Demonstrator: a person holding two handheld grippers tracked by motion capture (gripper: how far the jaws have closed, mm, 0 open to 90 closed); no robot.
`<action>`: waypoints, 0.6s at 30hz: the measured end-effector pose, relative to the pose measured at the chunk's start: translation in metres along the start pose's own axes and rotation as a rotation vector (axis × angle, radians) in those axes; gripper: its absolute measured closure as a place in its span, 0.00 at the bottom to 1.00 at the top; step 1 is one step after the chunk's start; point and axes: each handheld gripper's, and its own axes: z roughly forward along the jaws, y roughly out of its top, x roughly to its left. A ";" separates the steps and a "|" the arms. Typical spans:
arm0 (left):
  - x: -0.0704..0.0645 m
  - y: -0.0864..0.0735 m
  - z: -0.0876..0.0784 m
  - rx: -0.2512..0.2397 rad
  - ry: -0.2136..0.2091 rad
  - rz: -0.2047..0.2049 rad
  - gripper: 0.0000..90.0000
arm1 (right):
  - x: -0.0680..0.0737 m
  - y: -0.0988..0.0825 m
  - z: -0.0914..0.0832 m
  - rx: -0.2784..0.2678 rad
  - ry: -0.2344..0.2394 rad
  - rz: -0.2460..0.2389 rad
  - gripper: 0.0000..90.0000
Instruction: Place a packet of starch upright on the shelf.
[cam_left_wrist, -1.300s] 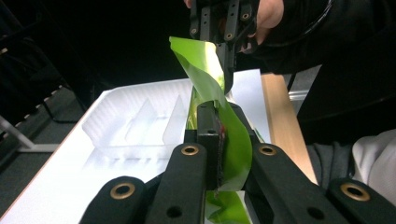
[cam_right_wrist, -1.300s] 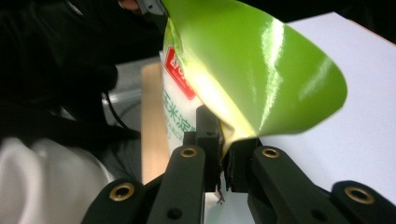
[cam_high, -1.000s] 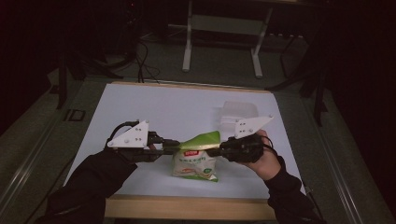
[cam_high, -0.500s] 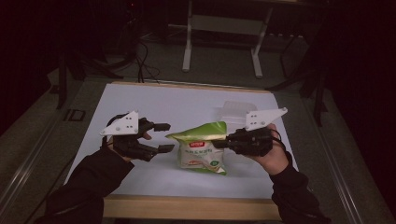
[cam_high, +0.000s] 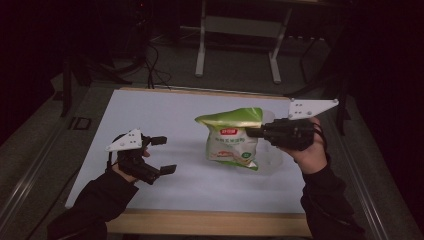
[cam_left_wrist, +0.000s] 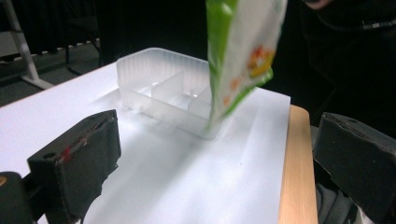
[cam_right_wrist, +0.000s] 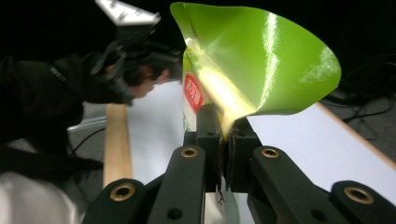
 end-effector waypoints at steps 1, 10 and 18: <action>0.000 0.000 0.000 0.000 0.000 0.000 0.01 | -0.003 0.001 -0.003 -0.004 -0.013 0.004 0.97; 0.002 -0.019 -0.005 0.034 0.022 -0.010 0.02 | -0.031 0.004 -0.020 -0.032 -0.120 0.014 0.97; 0.003 -0.034 -0.003 0.036 0.047 -0.025 0.01 | -0.059 0.000 -0.027 -0.026 -0.210 0.031 0.97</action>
